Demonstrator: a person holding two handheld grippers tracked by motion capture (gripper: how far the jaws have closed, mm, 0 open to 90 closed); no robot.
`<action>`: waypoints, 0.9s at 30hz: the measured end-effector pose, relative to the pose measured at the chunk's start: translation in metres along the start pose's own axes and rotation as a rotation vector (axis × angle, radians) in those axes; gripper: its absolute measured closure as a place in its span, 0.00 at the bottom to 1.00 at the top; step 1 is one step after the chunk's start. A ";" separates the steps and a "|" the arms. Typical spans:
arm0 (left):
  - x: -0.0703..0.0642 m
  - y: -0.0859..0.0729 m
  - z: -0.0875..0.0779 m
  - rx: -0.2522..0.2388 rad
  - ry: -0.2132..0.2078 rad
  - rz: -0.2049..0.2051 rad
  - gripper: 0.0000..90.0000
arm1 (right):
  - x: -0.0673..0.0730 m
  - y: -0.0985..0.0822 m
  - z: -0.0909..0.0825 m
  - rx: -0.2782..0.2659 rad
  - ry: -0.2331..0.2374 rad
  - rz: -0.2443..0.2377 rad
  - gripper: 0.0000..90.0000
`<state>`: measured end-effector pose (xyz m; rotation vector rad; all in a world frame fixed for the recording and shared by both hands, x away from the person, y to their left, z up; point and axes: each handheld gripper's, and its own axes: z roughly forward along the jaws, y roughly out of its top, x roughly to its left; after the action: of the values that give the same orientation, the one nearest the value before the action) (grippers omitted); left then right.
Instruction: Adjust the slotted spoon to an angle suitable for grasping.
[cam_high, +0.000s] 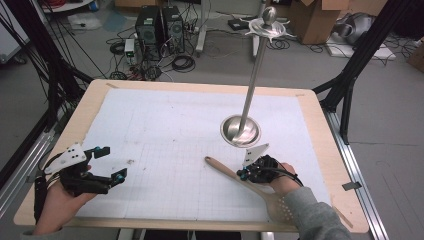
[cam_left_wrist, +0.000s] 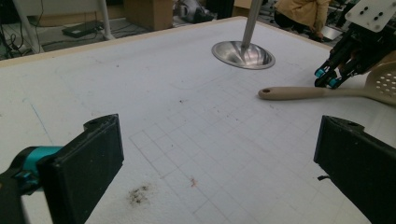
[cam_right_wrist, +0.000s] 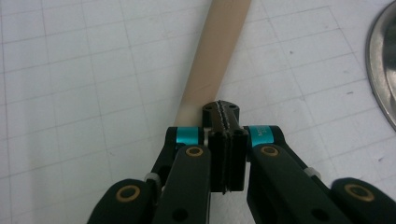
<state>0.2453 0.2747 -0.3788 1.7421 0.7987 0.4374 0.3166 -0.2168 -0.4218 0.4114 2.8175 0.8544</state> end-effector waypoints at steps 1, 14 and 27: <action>0.000 0.000 0.000 0.000 0.000 0.000 0.02 | 0.000 0.000 0.000 0.000 0.000 0.000 1.00; 0.001 -0.002 -0.008 -0.002 0.015 -0.003 0.02 | 0.005 0.004 -0.011 0.018 -0.063 0.096 1.00; 0.002 -0.003 -0.009 -0.004 0.014 -0.008 0.02 | 0.005 0.006 -0.001 0.045 0.005 0.021 1.00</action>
<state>0.2400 0.2824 -0.3790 1.7332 0.8137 0.4462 0.3132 -0.2111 -0.4176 0.4464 2.8464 0.7991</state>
